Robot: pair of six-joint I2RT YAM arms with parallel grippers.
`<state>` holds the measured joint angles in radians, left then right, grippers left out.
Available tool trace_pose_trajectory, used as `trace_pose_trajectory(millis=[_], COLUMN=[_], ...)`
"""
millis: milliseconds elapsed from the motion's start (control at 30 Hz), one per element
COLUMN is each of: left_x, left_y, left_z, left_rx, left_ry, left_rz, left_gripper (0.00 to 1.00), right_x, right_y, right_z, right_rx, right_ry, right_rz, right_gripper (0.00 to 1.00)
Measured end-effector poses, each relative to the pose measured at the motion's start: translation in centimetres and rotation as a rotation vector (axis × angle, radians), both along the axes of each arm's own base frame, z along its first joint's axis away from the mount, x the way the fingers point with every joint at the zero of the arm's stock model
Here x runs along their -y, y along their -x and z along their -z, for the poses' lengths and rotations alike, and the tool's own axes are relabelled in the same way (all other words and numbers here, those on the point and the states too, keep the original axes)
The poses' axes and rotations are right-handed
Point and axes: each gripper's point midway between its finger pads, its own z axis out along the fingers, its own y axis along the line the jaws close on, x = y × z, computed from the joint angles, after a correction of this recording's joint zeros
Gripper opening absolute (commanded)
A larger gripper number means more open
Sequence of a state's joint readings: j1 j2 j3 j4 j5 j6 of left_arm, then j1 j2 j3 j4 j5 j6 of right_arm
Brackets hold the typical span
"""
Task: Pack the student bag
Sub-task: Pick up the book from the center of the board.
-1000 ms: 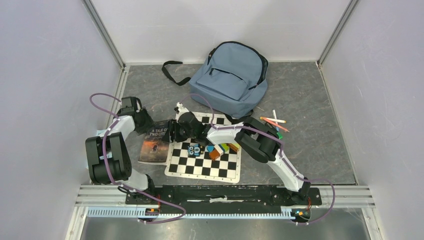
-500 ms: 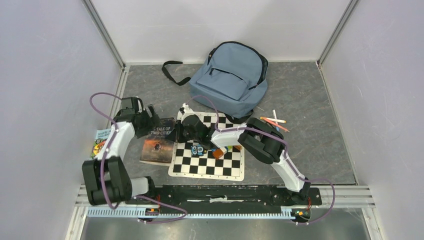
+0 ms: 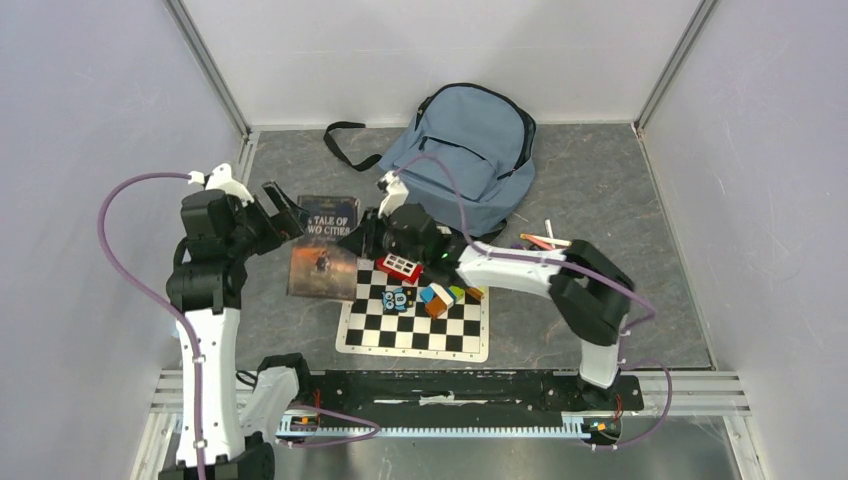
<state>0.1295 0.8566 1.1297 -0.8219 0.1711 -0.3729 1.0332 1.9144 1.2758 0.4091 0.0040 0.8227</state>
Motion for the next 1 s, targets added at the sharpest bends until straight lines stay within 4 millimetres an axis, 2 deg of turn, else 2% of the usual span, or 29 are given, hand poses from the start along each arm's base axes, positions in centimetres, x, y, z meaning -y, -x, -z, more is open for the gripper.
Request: trace_pose_trajectory(millis=[67,100,133,200,267,367,467,567,800,1000], left_x=[1.2,2.0,2.8,4.1,5.3,7.3,8.8,10.1,14.7,15.4], left_y=[1.0,1.6,2.2,2.9,3.3,3.5,3.9,4.3,5.8,5.9], left_z=[-0.9,-1.1,-1.2,-1.3,-1.8,-2.3,-1.8,-1.4,1.2,1.5], left_rx=[0.026,0.029,0.028,0.024,0.038,0.083,0.08,0.048,-0.108,-0.085], left_ry=[0.028,0.049,0.071,0.109,0.144,0.225,0.294,0.324,0.327,0.33], left_rz=[0.054,0.089,0.127,0.192,0.254,0.346,0.419,0.486,0.687,0.723], left_gripper=[1.0,1.0,1.0,1.0,1.0,1.0,1.0,1.0,1.0,1.0], right_x=[1.5,2.0,3.2,5.5,7.8,11.0,14.0,15.3,15.7,16.0], right_y=[-0.6,-0.8,-1.4,-2.3,-2.8,-3.3,-2.7,-1.3,2.4,4.5], right_z=[-3.1,-4.0,-6.2,-9.3,-11.5,-13.5,-13.8,-13.0,-10.5,-9.7], right_rx=[0.047,0.061,0.094,0.143,0.188,0.24,0.266,0.264,0.215,0.183], right_ry=[-0.013,-0.019,-0.034,-0.053,-0.061,-0.048,-0.008,0.043,0.092,0.072], right_rz=[0.015,0.019,0.035,0.061,0.083,0.112,0.113,0.069,-0.089,-0.159], right_gripper=[0.0,0.0,0.0,0.0,0.0,0.0,0.0,0.0,0.0,0.0])
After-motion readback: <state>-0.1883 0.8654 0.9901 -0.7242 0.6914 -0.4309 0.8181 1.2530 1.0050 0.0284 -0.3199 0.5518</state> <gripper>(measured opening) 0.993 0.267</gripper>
